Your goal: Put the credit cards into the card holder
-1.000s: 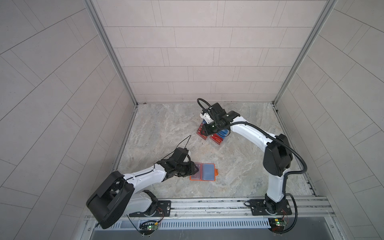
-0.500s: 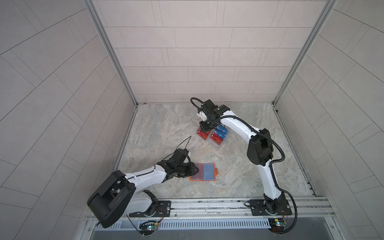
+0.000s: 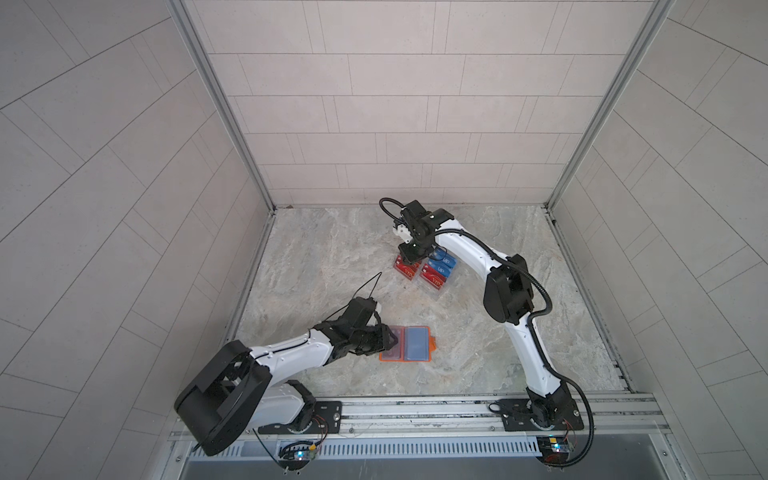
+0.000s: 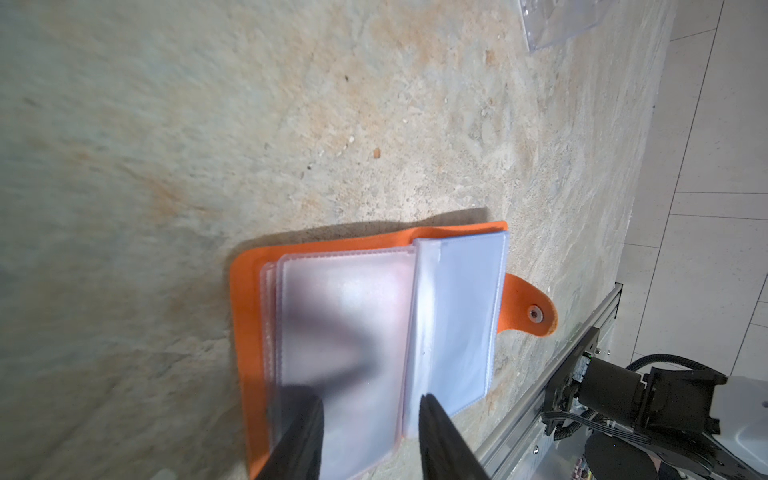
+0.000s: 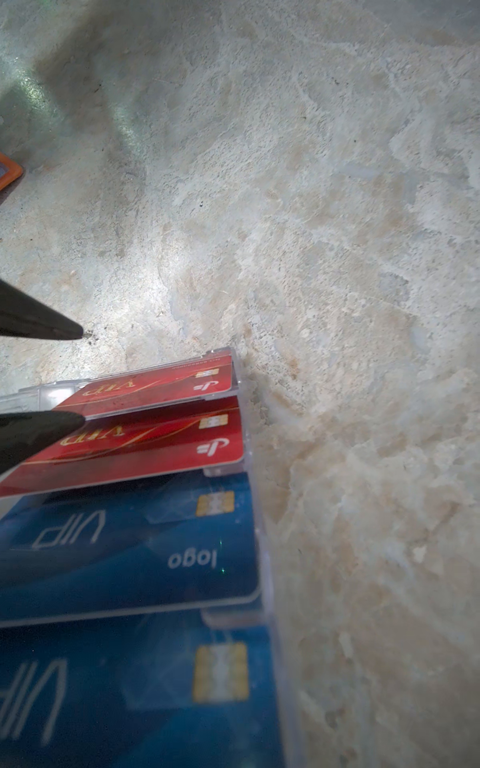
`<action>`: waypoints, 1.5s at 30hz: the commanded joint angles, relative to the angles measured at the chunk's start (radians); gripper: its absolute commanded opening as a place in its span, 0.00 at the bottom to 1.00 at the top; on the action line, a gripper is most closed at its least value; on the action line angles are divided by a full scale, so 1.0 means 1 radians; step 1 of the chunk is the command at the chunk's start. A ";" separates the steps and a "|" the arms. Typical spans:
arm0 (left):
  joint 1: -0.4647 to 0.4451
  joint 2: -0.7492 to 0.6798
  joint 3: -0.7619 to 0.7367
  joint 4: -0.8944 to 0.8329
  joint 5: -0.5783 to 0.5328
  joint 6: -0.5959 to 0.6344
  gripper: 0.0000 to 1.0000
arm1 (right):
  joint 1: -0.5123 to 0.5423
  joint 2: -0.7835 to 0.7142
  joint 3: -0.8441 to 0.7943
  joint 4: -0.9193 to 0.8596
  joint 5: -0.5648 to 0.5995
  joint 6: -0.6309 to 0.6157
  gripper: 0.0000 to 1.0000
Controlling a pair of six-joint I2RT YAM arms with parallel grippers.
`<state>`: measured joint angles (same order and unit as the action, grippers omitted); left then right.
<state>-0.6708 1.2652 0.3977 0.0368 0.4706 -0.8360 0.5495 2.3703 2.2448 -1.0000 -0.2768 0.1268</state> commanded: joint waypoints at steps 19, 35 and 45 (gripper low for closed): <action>-0.005 -0.031 -0.040 0.007 -0.007 -0.020 0.43 | 0.024 0.083 0.052 -0.042 0.051 -0.064 0.35; -0.005 -0.023 -0.031 -0.016 -0.001 0.011 0.45 | 0.026 0.079 0.052 -0.033 0.015 -0.062 0.22; -0.006 -0.026 -0.030 -0.031 -0.001 0.019 0.45 | 0.026 0.092 0.060 -0.034 0.013 -0.089 0.14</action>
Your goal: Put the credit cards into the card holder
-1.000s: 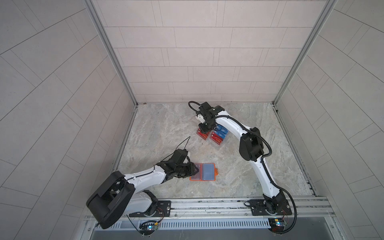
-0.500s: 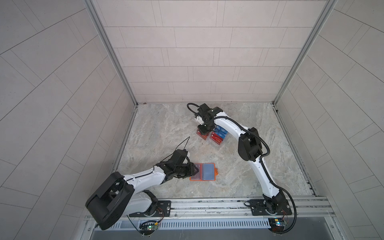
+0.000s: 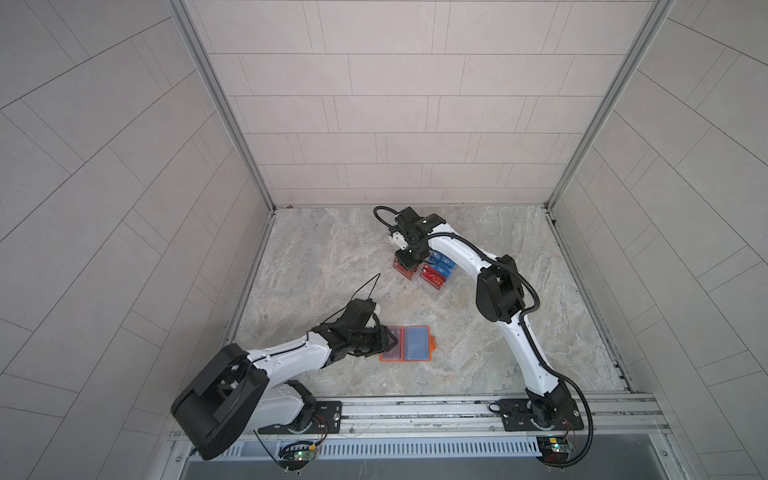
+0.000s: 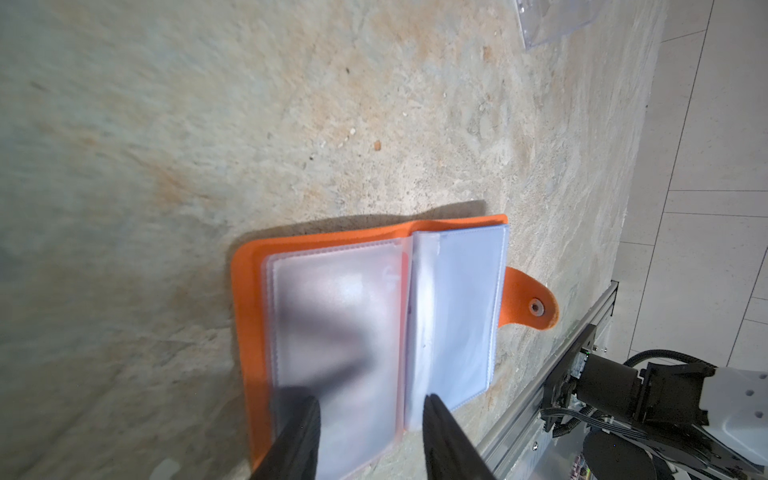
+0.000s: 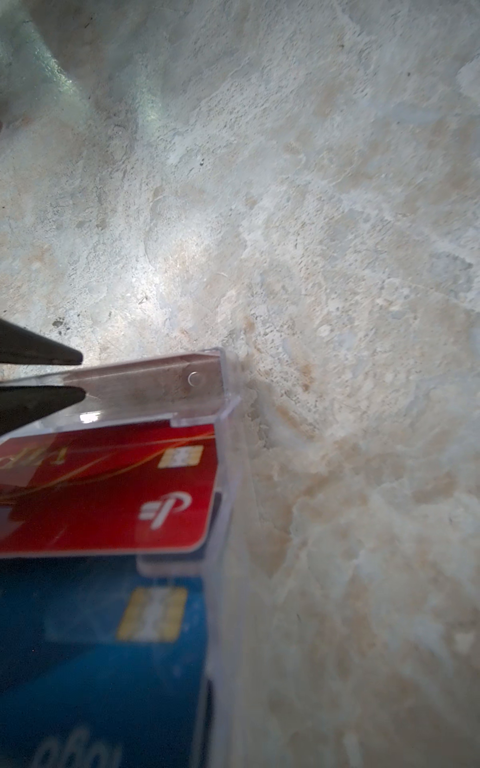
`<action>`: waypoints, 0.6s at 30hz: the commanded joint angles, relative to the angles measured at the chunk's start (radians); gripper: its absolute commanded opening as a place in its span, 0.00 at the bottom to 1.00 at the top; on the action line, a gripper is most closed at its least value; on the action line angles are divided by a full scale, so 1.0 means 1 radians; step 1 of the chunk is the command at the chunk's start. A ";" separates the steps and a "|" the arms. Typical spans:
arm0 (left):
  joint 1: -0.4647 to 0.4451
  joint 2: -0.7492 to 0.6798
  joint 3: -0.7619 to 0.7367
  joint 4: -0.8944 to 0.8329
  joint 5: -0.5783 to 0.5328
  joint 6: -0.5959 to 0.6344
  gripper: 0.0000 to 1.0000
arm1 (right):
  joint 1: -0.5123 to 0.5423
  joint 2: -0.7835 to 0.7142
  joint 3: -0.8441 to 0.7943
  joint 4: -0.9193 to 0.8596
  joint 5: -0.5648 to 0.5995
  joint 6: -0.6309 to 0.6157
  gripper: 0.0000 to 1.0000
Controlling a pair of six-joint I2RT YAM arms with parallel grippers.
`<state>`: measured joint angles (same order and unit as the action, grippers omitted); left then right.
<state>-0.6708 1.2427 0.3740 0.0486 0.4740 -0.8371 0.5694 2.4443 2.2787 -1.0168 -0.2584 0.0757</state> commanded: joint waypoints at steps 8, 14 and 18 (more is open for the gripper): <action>-0.006 0.002 -0.001 -0.059 -0.003 0.027 0.46 | 0.006 0.042 0.064 -0.037 -0.013 -0.075 0.12; -0.005 0.003 0.002 -0.062 -0.005 0.026 0.46 | 0.006 0.054 0.067 -0.039 -0.027 -0.091 0.13; -0.006 0.006 0.001 -0.064 -0.005 0.027 0.46 | 0.006 0.062 0.066 -0.042 -0.025 -0.095 0.12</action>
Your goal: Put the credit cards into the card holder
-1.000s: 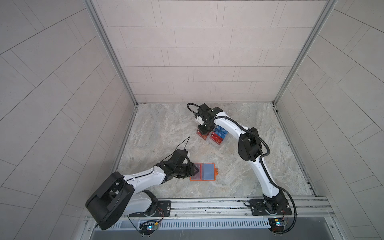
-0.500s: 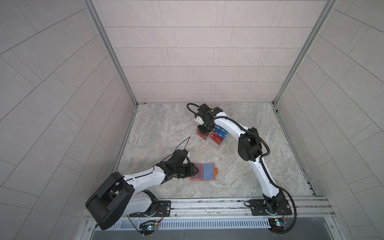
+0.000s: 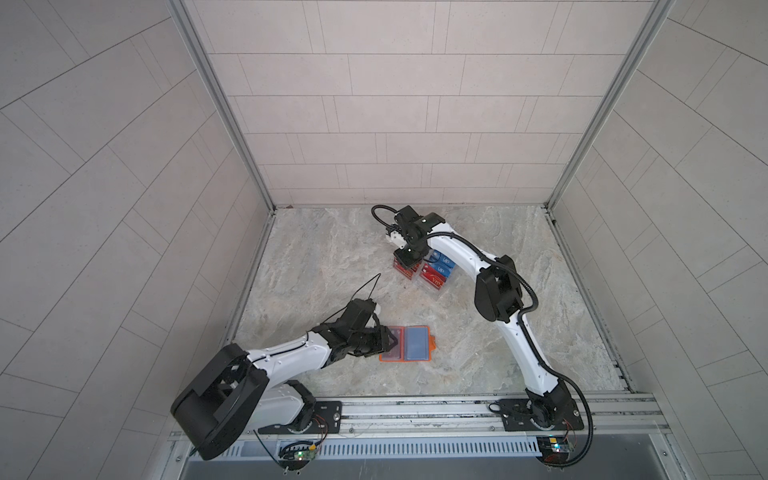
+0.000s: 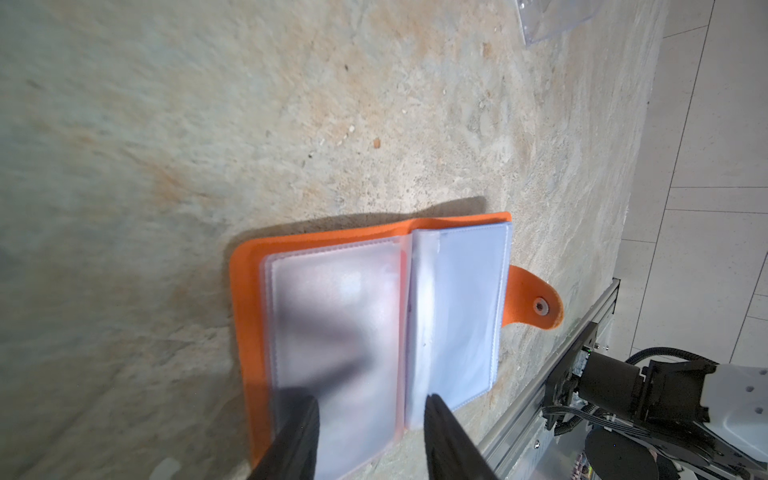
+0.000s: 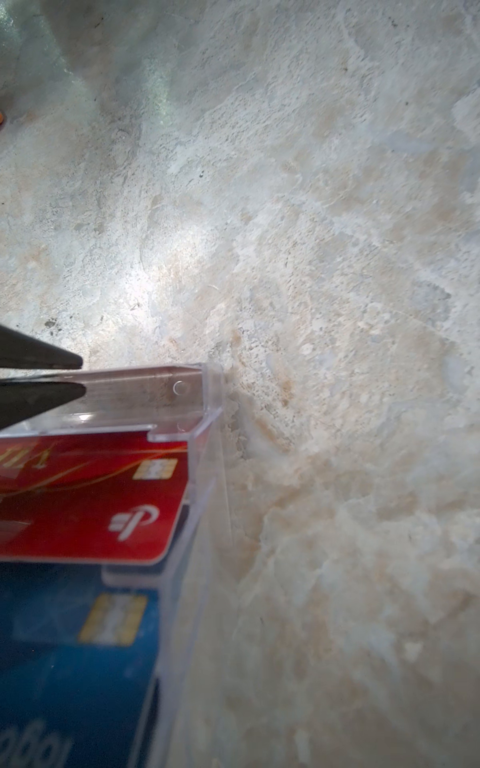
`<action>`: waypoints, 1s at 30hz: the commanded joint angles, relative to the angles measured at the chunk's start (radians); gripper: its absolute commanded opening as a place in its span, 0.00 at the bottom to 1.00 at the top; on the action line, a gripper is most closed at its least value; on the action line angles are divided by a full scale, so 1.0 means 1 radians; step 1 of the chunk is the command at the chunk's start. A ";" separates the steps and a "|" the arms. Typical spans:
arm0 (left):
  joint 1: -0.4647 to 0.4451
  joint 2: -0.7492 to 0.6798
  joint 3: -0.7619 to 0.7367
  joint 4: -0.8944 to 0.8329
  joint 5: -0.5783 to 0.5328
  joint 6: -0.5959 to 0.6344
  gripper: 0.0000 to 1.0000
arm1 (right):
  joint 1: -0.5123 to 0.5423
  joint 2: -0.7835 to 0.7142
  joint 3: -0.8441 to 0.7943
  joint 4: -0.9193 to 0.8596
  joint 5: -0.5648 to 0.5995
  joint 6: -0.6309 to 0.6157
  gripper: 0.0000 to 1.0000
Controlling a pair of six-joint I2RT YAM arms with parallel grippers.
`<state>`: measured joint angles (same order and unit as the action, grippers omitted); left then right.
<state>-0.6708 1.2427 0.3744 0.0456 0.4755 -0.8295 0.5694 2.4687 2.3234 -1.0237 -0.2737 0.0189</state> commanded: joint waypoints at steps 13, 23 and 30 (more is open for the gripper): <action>-0.005 0.000 0.000 -0.067 -0.013 0.015 0.46 | 0.009 0.008 0.022 -0.046 -0.014 -0.084 0.00; -0.005 -0.008 0.008 -0.085 -0.020 0.025 0.46 | 0.008 -0.047 0.052 -0.075 -0.005 -0.119 0.00; -0.006 -0.009 0.018 -0.077 -0.029 0.019 0.46 | 0.007 -0.106 0.054 -0.069 -0.013 -0.104 0.00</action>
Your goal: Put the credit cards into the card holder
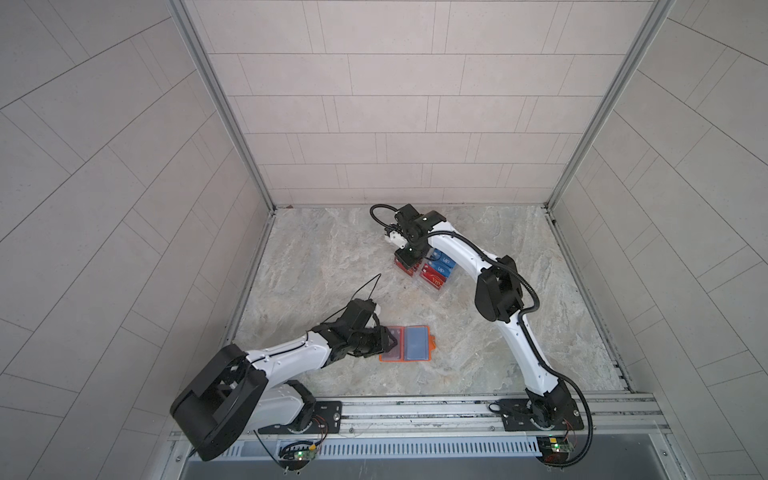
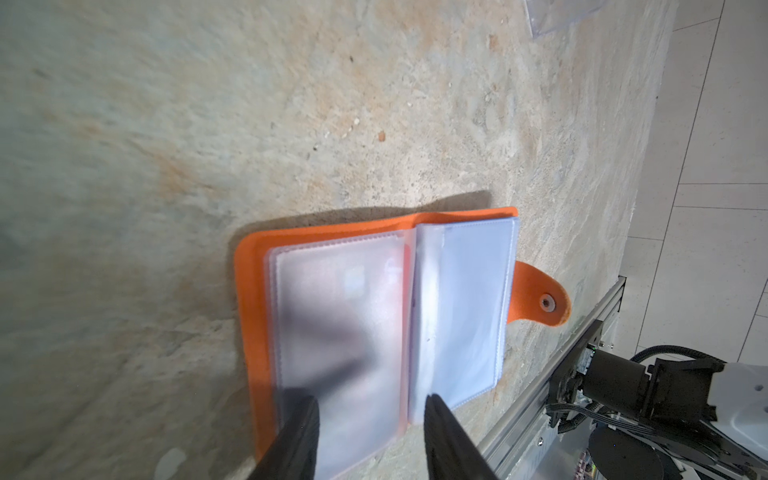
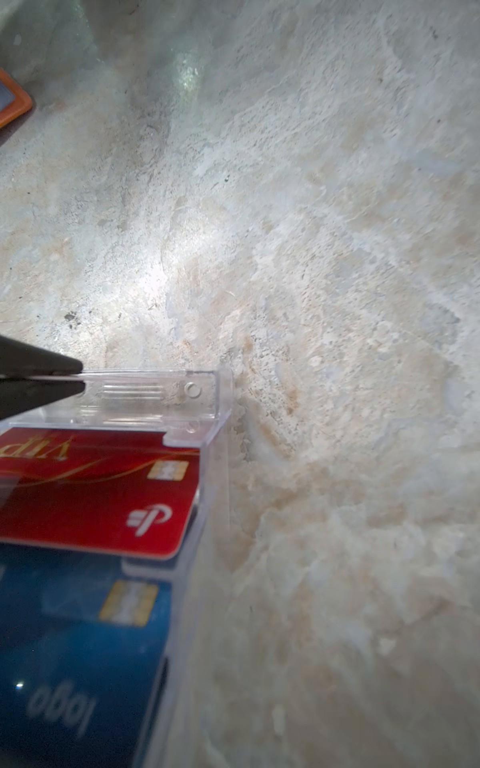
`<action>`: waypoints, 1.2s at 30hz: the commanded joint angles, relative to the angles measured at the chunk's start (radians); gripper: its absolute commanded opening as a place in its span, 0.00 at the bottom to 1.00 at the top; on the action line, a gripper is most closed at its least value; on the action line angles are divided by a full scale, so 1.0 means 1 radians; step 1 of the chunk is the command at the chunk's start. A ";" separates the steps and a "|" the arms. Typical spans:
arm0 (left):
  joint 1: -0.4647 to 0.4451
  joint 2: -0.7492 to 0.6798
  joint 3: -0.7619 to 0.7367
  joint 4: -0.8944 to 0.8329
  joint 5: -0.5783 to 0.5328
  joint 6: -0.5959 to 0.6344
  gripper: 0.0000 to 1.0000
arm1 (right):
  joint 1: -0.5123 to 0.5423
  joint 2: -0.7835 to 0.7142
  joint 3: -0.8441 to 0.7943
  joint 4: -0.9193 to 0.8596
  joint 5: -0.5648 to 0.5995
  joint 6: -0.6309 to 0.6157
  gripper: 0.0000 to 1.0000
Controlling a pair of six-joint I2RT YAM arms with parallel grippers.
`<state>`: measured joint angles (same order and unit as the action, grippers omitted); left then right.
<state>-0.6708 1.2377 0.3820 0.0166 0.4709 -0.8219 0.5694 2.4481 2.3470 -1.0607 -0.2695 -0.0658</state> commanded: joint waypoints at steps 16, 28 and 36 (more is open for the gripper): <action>-0.006 -0.050 0.064 -0.052 -0.016 0.054 0.46 | 0.015 -0.603 -0.658 0.275 -0.351 0.376 0.00; -0.006 -0.003 0.050 -0.012 0.016 0.054 0.45 | 0.164 -0.938 -1.398 0.761 -0.433 0.840 0.00; -0.005 -0.004 -0.004 0.005 -0.003 0.040 0.44 | 0.187 -0.944 -1.559 0.942 -0.436 0.948 0.00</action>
<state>-0.6708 1.2324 0.4007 0.0109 0.4839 -0.7864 0.7517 1.5349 0.8078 -0.2405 -0.6998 0.8017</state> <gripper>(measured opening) 0.439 0.054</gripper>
